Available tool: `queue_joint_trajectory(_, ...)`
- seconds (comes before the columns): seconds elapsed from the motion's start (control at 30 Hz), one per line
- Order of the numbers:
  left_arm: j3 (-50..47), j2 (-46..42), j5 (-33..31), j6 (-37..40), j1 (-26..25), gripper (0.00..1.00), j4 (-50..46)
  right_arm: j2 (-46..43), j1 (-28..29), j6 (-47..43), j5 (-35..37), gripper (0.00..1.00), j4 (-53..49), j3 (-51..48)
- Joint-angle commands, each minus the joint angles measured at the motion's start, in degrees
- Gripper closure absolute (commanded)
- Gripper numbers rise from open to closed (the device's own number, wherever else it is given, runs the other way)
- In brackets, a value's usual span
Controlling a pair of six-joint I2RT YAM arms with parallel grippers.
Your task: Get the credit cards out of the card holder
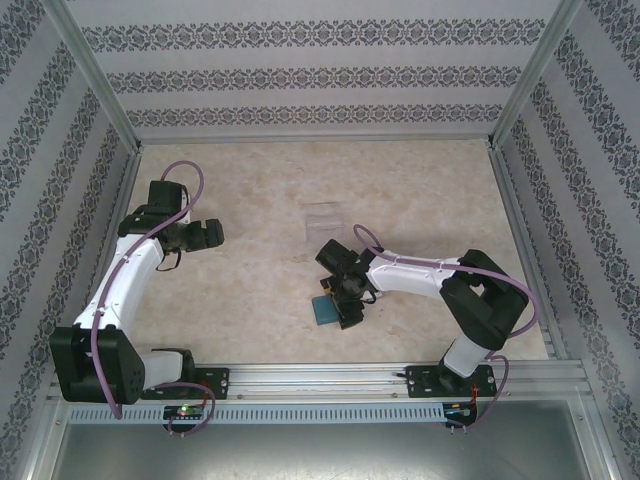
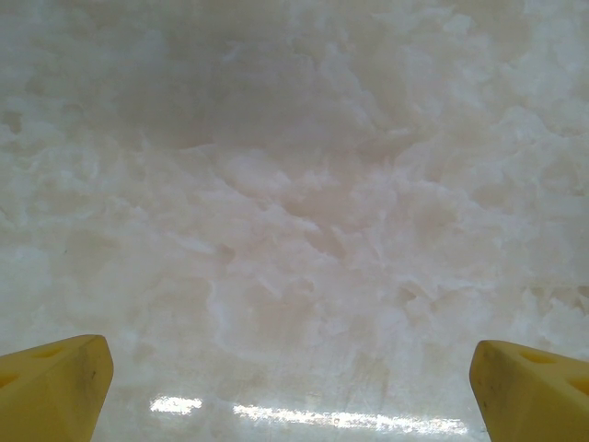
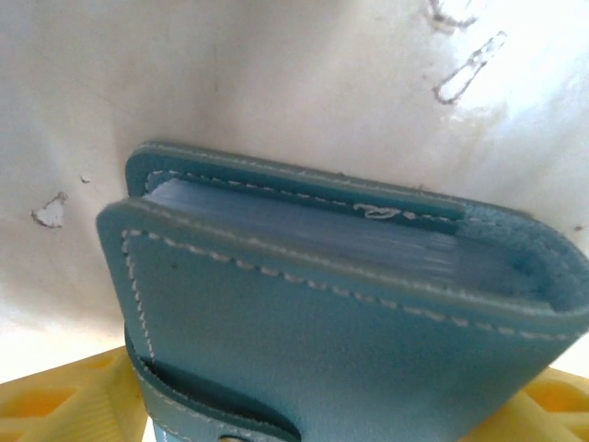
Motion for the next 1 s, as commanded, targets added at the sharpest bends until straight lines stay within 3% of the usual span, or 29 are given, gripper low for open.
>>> queue_joint_trajectory(0.0,-0.56,-0.21,0.04,-0.42,0.54,0.0,0.78,-0.43,0.25,-3.06,4.13,0.24,-1.91,-0.82)
queue_joint_trajectory(0.1,-0.35,0.24,-0.3,-0.45,0.57,0.0,0.72,-0.91,-0.19,-7.73,5.79,0.26,-3.4,-0.07)
queue_joint_trajectory(0.4,-0.25,1.2,-2.63,-0.1,0.52,0.0,0.16,-1.33,-3.15,-34.9,10.2,0.29,-6.85,2.86)
queue_joint_trajectory(0.57,0.05,1.86,-4.86,0.26,0.52,0.0,-0.34,-0.76,-6.99,-57.23,5.89,0.28,-6.36,6.12)
queue_joint_trajectory(0.7,0.16,2.39,-5.97,0.5,0.52,0.0,-0.72,1.26,-8.53,-69.41,4.33,0.29,-10.8,11.82)
queue_joint_trajectory(0.97,0.08,3.6,-7.3,0.61,0.52,0.0,-1.23,7.89,-8.5,-81.35,4.07,0.31,-20.43,24.05)
